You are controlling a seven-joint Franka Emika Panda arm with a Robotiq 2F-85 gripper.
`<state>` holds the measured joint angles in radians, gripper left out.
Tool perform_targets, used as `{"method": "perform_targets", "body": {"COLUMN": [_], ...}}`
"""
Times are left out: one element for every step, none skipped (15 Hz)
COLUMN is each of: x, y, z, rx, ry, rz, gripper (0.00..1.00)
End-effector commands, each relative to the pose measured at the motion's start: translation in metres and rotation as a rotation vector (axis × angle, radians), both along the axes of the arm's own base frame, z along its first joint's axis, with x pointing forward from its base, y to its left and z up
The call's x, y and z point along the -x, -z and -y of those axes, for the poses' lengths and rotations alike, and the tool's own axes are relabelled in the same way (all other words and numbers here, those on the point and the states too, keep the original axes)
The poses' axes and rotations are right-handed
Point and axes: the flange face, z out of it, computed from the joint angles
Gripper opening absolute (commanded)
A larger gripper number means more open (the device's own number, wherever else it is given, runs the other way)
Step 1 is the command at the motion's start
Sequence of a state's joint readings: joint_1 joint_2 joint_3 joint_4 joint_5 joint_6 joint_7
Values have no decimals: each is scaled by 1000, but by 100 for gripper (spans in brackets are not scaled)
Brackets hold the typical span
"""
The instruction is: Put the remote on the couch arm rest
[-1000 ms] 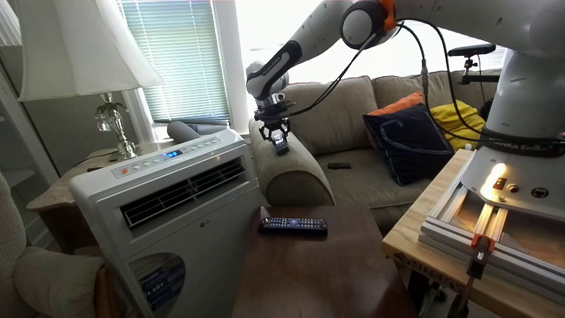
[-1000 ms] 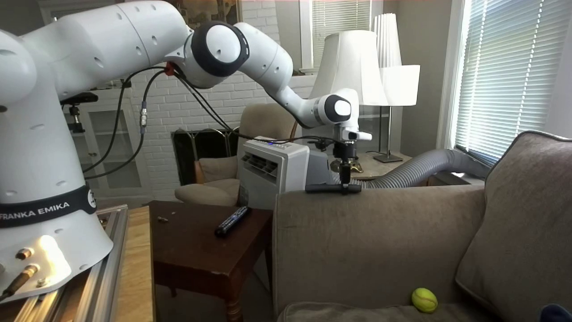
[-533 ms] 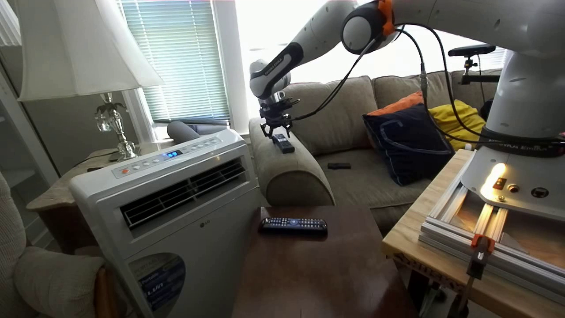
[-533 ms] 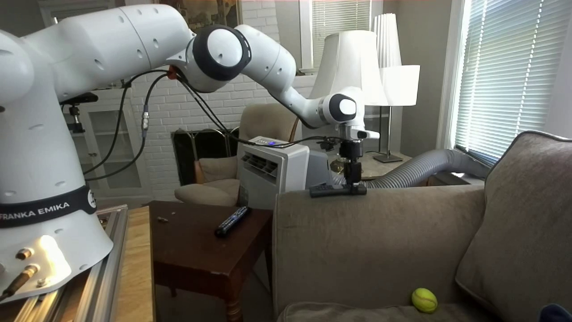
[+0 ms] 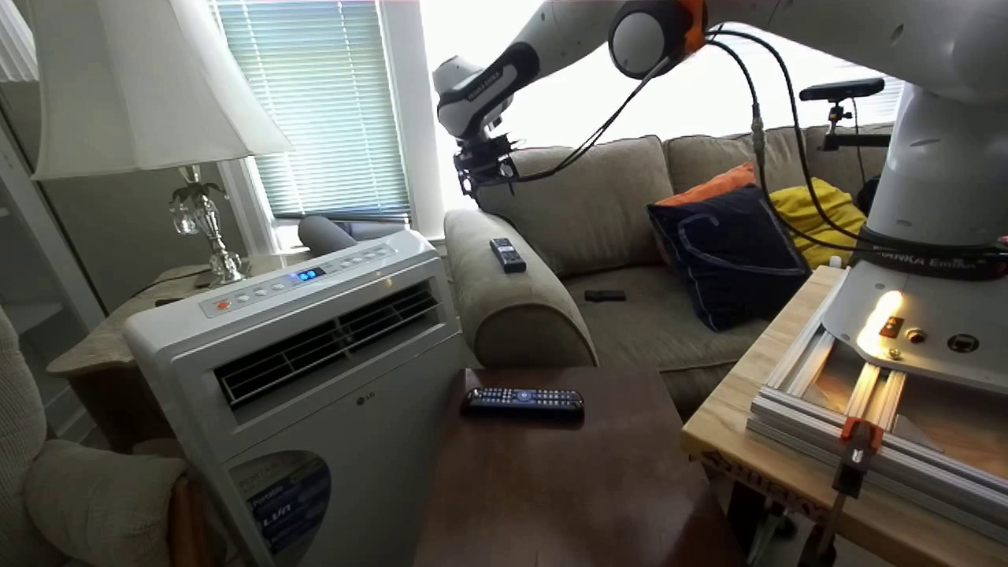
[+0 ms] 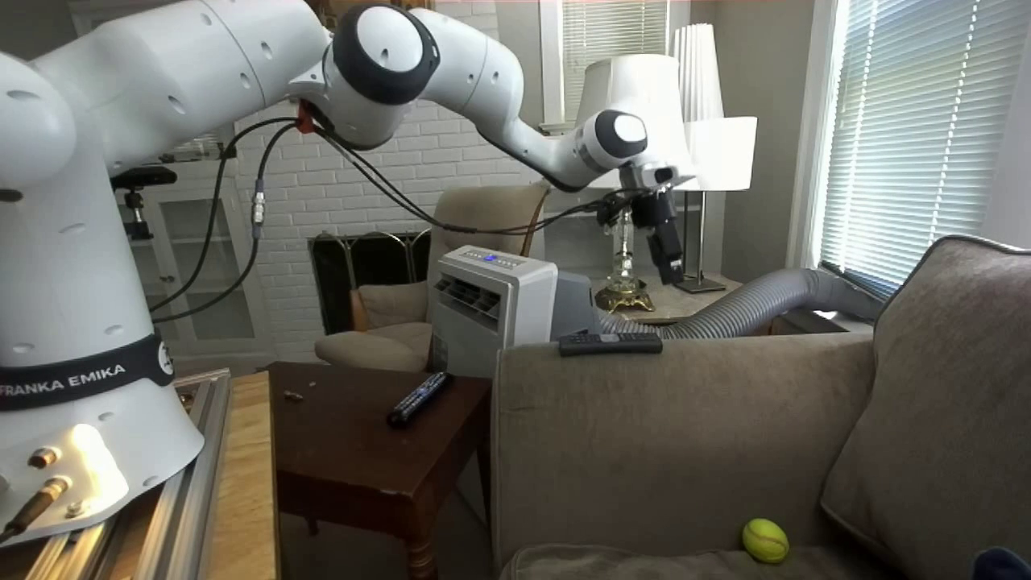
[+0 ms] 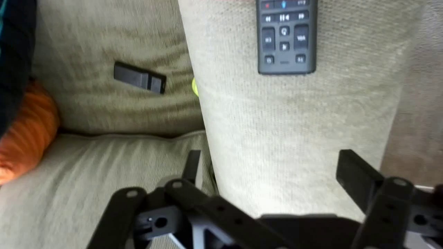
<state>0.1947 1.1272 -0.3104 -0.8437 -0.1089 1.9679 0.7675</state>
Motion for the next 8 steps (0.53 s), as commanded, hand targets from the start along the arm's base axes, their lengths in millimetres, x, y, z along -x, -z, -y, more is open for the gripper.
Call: {"method": "perform_targets", "body": {"x": [1, 4, 8, 12, 17, 23, 4, 9], "y": [-96, -121, -148, -172, -194, -216, -190, -209], "z": [-5, -8, -9, -10, -8, -6, -8, -6], "rx": [8, 5, 4, -2, -3, 7, 11, 13], "ry": [-199, -257, -315, -373, -431, -487, -392, -430], "rz": [43, 49, 62, 74, 89, 105, 107, 118], "gripper": [100, 100, 100, 100, 100, 100, 100, 100]}}
